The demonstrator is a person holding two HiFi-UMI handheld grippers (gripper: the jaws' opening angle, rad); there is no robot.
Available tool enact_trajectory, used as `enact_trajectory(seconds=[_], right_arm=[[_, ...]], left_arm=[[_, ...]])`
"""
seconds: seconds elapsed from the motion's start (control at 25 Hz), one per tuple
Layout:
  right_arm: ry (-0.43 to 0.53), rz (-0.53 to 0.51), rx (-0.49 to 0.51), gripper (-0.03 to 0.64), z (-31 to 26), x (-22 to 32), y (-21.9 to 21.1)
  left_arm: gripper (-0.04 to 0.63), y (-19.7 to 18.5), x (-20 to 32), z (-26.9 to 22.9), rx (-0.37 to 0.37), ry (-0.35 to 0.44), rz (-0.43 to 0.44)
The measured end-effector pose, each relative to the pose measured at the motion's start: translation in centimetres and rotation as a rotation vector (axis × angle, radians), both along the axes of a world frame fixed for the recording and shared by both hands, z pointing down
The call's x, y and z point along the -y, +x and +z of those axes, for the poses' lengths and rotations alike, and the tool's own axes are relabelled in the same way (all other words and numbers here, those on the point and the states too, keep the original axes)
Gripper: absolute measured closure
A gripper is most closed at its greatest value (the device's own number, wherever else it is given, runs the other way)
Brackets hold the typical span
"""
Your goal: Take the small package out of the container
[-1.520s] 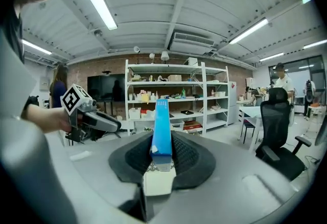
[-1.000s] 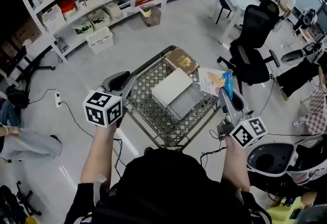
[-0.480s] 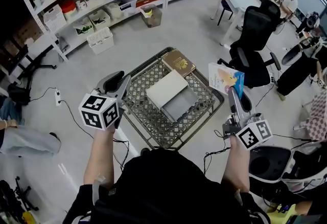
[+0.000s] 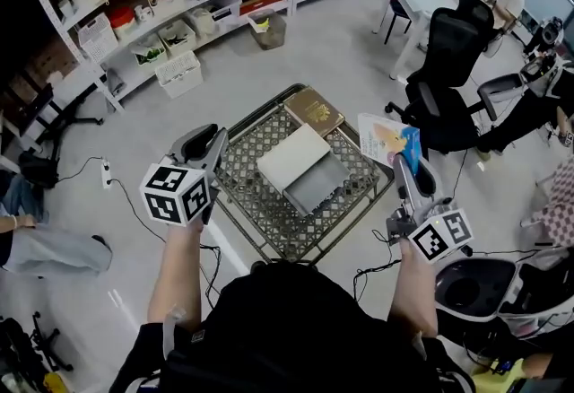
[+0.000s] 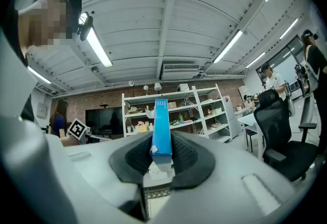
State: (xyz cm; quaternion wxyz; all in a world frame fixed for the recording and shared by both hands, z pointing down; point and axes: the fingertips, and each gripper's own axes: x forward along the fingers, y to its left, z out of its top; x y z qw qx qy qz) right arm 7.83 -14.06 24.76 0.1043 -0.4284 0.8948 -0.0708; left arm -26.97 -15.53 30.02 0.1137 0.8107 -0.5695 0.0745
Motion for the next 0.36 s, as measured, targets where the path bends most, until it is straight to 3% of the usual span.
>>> enact_trajectory(seconds=[0.36], right_arm=[[-0.004,0.002,-0.004,0.534,-0.01,-0.48,-0.55]], left_arm=[[0.531,-0.21,-0.09,-0.04,-0.005,0.003,0.011]])
